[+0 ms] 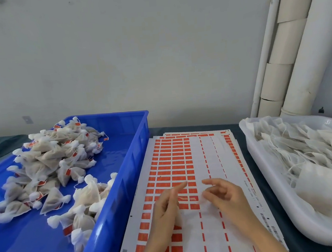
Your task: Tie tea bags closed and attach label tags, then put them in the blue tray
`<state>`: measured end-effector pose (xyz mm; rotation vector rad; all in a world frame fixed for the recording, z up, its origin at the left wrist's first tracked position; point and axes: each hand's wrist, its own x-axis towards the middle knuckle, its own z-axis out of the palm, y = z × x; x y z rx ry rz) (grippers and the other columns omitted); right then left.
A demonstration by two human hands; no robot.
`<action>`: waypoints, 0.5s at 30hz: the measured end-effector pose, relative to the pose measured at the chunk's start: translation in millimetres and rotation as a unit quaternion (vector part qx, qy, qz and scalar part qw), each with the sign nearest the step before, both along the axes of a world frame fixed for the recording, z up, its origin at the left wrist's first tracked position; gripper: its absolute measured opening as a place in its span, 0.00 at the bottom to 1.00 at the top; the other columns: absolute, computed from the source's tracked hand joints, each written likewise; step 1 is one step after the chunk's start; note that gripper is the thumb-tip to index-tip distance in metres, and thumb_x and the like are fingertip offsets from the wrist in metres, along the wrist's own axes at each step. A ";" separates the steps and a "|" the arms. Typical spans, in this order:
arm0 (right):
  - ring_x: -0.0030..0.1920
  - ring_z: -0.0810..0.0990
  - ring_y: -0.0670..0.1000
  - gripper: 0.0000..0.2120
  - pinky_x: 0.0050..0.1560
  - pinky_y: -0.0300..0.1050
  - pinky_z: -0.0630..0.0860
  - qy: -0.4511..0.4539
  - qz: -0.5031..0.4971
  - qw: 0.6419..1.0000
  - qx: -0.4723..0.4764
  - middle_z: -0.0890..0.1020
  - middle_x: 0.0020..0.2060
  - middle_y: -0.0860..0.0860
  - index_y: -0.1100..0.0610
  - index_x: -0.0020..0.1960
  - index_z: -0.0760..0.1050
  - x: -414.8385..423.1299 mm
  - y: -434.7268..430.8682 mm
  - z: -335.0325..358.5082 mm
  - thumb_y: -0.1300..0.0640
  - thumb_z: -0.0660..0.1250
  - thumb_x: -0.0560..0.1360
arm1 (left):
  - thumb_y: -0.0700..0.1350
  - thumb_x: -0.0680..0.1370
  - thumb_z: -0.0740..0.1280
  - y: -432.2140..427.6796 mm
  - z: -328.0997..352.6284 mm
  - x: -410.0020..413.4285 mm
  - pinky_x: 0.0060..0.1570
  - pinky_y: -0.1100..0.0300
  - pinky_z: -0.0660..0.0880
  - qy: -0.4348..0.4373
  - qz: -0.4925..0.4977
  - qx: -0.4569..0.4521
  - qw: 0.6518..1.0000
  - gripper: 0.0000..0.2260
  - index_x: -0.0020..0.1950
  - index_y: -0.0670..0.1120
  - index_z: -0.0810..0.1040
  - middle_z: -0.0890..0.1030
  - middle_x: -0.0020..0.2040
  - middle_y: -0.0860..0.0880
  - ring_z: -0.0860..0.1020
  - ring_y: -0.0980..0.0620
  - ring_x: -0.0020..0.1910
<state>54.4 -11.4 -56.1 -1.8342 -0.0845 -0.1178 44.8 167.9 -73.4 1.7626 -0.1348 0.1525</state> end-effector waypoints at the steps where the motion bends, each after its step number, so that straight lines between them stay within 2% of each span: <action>1: 0.47 0.82 0.40 0.12 0.45 0.30 0.77 0.001 -0.001 1.000 0.030 0.85 0.43 0.41 0.47 0.53 0.79 0.1 -2.4 1.7 0.50 0.73 0.70 | 0.63 0.75 0.54 0.0 0.8 1.4 0.56 0.68 0.73 0.013 -0.002 0.001 1.000 0.15 0.55 0.70 0.76 0.79 0.56 0.66 0.76 0.63 0.58; 2: 0.48 0.81 0.39 0.13 0.44 0.27 0.76 0.003 0.006 0.999 0.053 0.84 0.45 0.41 0.48 0.53 0.79 0.5 -4.3 2.9 0.47 0.71 0.70 | 0.64 0.76 0.53 -1.0 0.7 2.0 0.58 0.62 0.75 0.023 -0.001 0.002 1.000 0.15 0.57 0.70 0.75 0.78 0.59 0.63 0.76 0.59 0.58; 4: 0.52 0.80 0.38 0.14 0.45 0.28 0.75 0.007 0.033 0.998 0.061 0.83 0.48 0.40 0.50 0.52 0.80 0.2 -5.1 3.5 0.44 0.71 0.71 | 0.62 0.79 0.52 -0.7 3.0 6.0 0.60 0.50 0.76 0.030 0.004 -0.010 1.000 0.15 0.61 0.63 0.73 0.77 0.62 0.52 0.78 0.52 0.57; 6: 0.54 0.79 0.37 0.13 0.48 0.28 0.76 0.013 0.069 0.996 0.052 0.83 0.50 0.38 0.51 0.50 0.81 -0.2 -1.4 1.5 0.44 0.69 0.71 | 0.59 0.80 0.53 1.5 5.8 8.1 0.62 0.47 0.75 0.035 -0.009 -0.031 0.999 0.16 0.64 0.57 0.71 0.76 0.64 0.49 0.78 0.49 0.60; 8: 0.56 0.78 0.36 0.13 0.52 0.27 0.73 0.035 0.122 0.991 0.037 0.82 0.53 0.37 0.51 0.48 0.83 -1.1 5.1 -0.5 0.44 0.67 0.73 | 0.57 0.80 0.55 3.5 3.7 7.5 0.61 0.51 0.75 0.022 -0.026 -0.046 0.998 0.16 0.64 0.54 0.71 0.78 0.61 0.51 0.78 0.51 0.58; 11: 0.56 0.79 0.40 0.15 0.60 0.31 0.71 0.055 0.185 0.981 -0.014 0.83 0.51 0.39 0.48 0.47 0.84 -3.8 14.4 -1.5 0.42 0.61 0.75 | 0.58 0.77 0.55 2.8 -1.8 2.0 0.53 0.65 0.76 -0.001 -0.027 -0.037 0.999 0.18 0.63 0.57 0.73 0.79 0.57 0.62 0.78 0.59 0.56; 13: 0.55 0.80 0.41 0.17 0.59 0.30 0.71 0.065 0.194 0.979 -0.018 0.84 0.48 0.39 0.47 0.46 0.84 -5.5 16.9 -0.2 0.40 0.59 0.74 | 0.59 0.76 0.56 0.8 -3.7 0.6 0.51 0.72 0.74 -0.005 -0.029 -0.036 0.999 0.17 0.62 0.58 0.74 0.77 0.57 0.66 0.76 0.63 0.57; 15: 0.54 0.78 0.35 0.21 0.55 0.25 0.68 0.079 0.187 0.979 -0.012 0.83 0.48 0.36 0.44 0.45 0.85 -6.1 16.2 1.6 0.34 0.57 0.75 | 0.59 0.75 0.59 -0.4 -3.8 -0.3 0.50 0.73 0.73 -0.004 -0.026 -0.027 0.999 0.15 0.59 0.59 0.75 0.77 0.56 0.68 0.75 0.65 0.57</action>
